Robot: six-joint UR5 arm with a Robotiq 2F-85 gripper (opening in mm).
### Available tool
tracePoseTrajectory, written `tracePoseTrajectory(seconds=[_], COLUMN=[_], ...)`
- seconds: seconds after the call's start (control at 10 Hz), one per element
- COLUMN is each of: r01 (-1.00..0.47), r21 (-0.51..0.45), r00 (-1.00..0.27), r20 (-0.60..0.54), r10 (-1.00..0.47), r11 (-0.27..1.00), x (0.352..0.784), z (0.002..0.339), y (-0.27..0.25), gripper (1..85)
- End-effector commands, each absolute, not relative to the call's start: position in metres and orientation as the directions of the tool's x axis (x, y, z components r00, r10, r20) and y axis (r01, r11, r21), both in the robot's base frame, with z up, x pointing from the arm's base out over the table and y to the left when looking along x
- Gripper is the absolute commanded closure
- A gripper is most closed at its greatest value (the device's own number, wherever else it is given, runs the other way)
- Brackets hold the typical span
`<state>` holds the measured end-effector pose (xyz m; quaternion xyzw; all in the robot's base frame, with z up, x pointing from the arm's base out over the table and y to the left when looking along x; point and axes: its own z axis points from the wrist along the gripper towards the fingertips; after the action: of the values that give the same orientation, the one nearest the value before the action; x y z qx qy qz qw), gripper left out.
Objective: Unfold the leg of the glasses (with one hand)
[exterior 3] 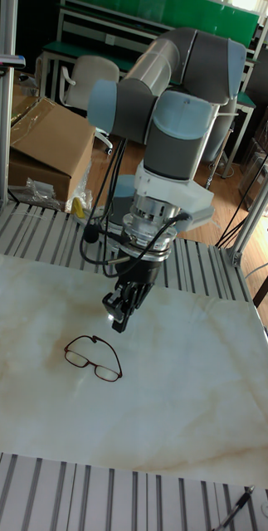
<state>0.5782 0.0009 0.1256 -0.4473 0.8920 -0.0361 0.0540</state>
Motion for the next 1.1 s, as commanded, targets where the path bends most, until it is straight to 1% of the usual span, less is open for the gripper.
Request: tracePoseTrajectory(seconds=[0.0,0.2,0.5,0.6,0.8,1.0], r01=[-0.782,-0.788,-0.799,-0.801,-0.793,-0.793], r21=[-0.123,-0.130,-0.167,-0.169,-0.142,-0.148], r00=[-0.608,-0.595,-0.574,-0.570,-0.588,-0.588], r20=[-0.062,-0.089,-0.077,-0.079,-0.073,-0.070], r10=[-0.791,-0.798,-0.816,-0.818,-0.805,-0.806], r11=[0.611,0.602,0.578,0.574,0.592,0.591], x=[0.574,0.578,0.583,0.583,0.575,0.577], z=[0.132,0.119,0.103,0.099,0.097,0.094], y=[-0.010,-0.013,-0.028,-0.030,-0.028,-0.030], gripper=[84.3,84.3,84.3,84.3,84.3,84.3])
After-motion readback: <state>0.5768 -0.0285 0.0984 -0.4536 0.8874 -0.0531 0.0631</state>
